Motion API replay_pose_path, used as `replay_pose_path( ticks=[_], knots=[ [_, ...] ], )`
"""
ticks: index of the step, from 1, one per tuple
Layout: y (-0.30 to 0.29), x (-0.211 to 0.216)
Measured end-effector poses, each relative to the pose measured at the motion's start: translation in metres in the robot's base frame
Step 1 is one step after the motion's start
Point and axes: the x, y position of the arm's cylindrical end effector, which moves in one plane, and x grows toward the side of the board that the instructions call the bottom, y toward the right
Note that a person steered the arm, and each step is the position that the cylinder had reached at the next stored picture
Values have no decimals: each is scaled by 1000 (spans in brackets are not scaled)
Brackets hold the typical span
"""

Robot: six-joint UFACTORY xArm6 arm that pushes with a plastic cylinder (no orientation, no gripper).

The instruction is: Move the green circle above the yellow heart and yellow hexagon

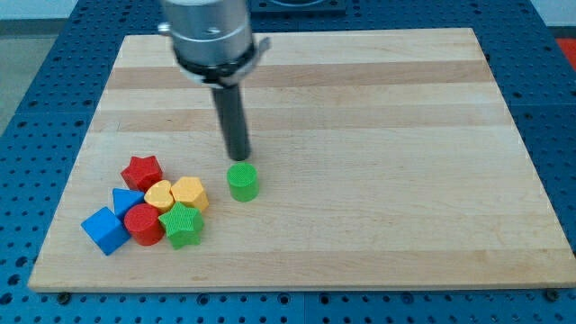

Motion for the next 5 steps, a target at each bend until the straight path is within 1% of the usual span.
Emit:
replay_pose_path(
  ticks=[1,2,3,5],
  knots=[
    [45,8],
    [52,40],
    [37,59],
    [-14,59]
  ],
)
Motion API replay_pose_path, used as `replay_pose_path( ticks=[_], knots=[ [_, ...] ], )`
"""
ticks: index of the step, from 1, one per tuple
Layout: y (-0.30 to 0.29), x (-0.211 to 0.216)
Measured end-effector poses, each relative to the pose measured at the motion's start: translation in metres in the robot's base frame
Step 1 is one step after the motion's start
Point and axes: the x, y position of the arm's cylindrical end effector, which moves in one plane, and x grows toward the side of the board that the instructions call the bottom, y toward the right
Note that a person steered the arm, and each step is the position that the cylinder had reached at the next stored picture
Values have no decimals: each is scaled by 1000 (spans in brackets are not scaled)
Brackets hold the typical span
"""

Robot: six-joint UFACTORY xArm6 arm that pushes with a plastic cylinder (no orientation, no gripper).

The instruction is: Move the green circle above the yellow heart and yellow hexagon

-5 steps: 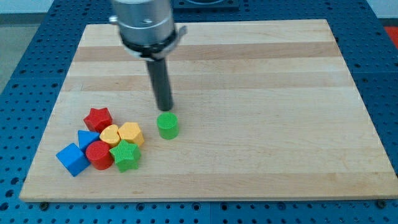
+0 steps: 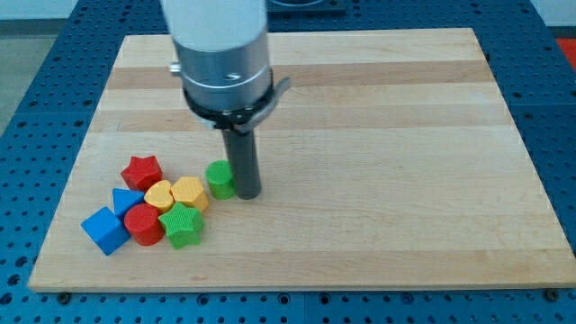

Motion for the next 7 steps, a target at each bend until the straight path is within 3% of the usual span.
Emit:
replay_pose_path(
  ticks=[3,7],
  knots=[
    [-13,-3],
    [-3,-45]
  ],
)
